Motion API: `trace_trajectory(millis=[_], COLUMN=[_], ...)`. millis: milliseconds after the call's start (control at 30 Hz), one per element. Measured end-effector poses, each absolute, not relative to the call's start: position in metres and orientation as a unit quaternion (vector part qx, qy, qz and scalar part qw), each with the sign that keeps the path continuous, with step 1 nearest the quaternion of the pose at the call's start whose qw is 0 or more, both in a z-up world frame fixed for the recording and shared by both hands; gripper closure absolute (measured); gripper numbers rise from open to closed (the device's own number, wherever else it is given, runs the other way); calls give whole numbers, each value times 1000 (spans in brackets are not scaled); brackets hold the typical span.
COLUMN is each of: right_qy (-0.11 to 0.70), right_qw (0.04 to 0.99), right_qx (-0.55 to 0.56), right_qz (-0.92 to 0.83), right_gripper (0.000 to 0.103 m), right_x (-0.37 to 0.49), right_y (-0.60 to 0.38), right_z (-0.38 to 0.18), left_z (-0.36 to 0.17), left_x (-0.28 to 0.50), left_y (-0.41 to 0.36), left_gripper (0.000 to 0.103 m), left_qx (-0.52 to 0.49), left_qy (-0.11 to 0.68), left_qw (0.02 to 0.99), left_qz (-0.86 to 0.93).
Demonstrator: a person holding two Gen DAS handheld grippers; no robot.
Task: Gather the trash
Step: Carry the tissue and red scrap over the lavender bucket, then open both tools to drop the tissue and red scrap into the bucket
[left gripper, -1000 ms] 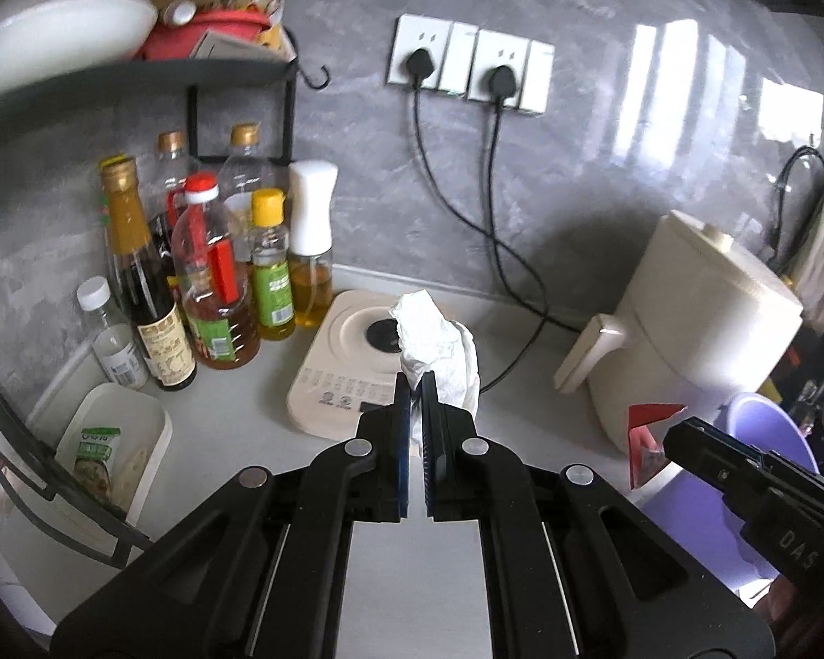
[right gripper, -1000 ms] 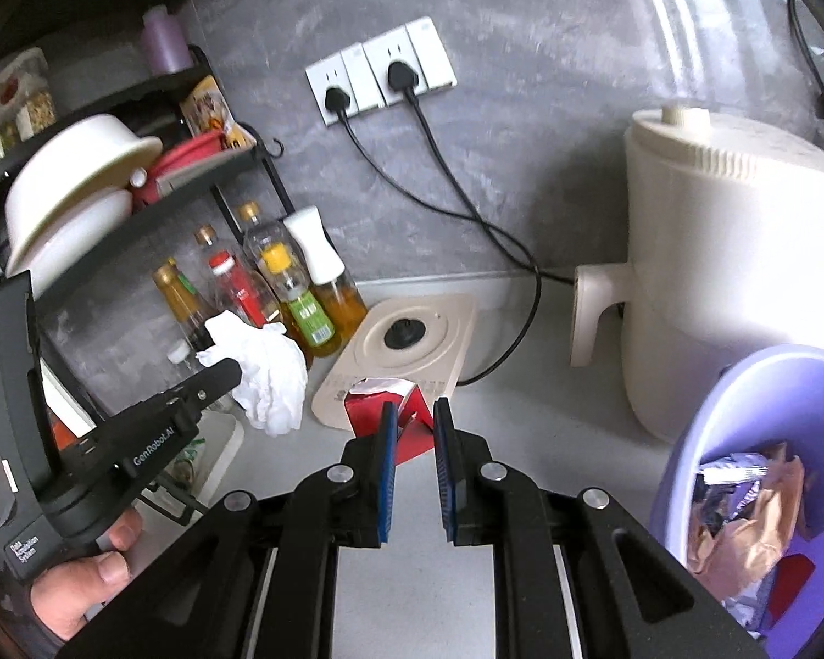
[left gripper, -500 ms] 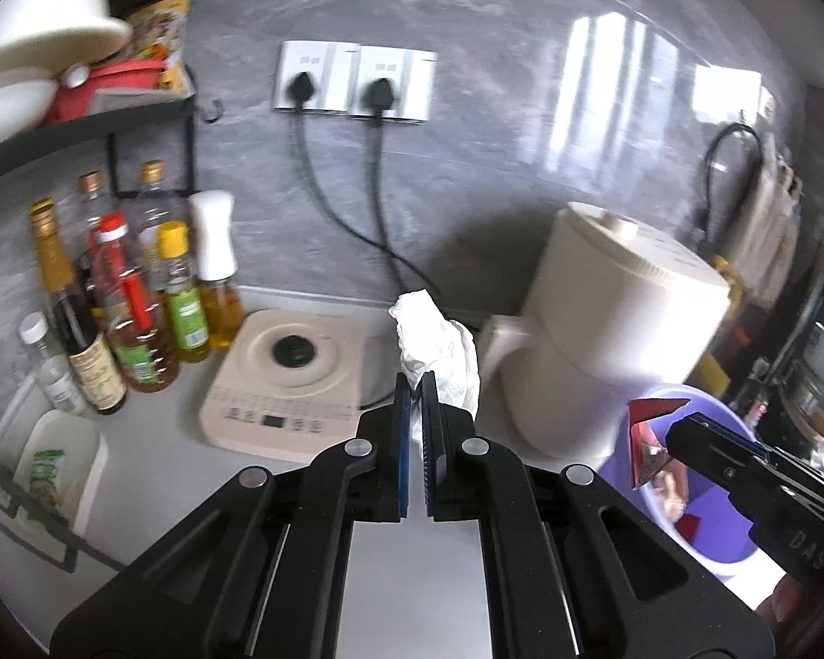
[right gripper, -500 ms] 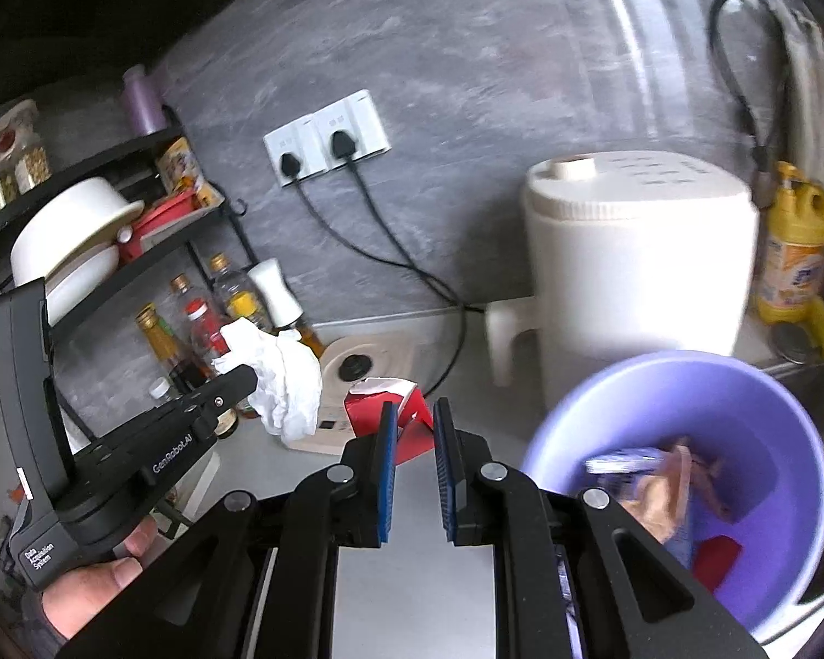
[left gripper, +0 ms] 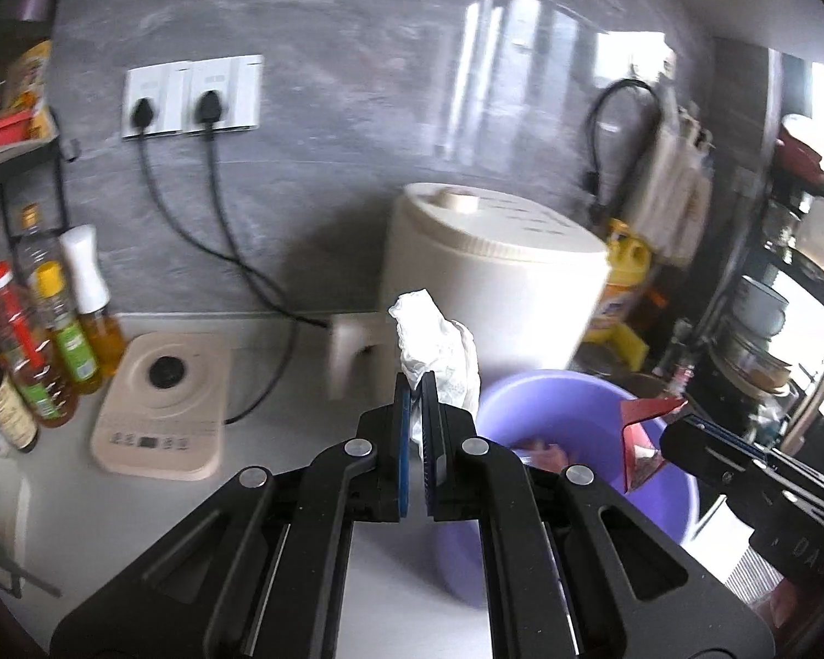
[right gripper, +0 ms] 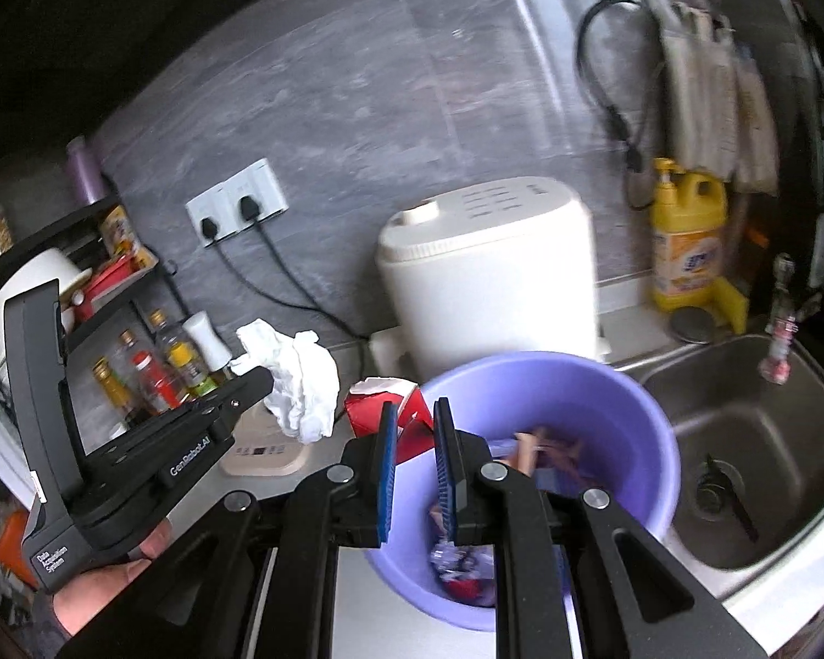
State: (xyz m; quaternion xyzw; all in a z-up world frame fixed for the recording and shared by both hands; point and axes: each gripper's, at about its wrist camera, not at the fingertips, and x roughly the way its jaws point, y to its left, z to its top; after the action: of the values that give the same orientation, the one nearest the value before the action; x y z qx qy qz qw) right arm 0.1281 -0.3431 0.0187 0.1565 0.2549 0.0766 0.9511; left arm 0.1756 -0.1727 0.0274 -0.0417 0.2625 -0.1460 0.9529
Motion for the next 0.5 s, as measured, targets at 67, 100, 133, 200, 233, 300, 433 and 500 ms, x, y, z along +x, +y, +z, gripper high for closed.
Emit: trace_trajectory(millis=[67, 100, 133, 200, 233, 300, 433, 500], right_qy=[254, 254, 254, 255, 256, 256, 256, 258], right_qw=[952, 952, 952, 951, 951, 949, 947, 946], right_qx=[160, 161, 163, 168, 171, 179, 192, 194], right_qz=[66, 63, 57, 48, 41, 32, 14, 10], right_gripper=[89, 89, 88, 87, 84, 63, 62, 62], right_x=[124, 122, 121, 120, 120, 118, 115, 113], right_y=[-352, -354, -358, -366, -371, -379, -395, -399], right_z=[17, 16, 15, 13, 12, 8, 2, 0], left_z=[28, 28, 28, 27, 27, 25, 20, 19], left_x=[176, 175, 175, 174, 174, 174, 176, 176], left_y=[-183, -189, -193, -201, -204, -209, -218, -222], left_gripper=[98, 98, 98, 98, 98, 98, 98, 98], left_qx=[-40, -38, -37, -34, -33, -31, -30, -30], left_qy=[262, 262, 262, 263, 264, 268, 276, 279], left_qw=[951, 950, 949, 948, 947, 945, 942, 940], left_qz=[-157, -164, -169, -177, -180, -183, -190, -196])
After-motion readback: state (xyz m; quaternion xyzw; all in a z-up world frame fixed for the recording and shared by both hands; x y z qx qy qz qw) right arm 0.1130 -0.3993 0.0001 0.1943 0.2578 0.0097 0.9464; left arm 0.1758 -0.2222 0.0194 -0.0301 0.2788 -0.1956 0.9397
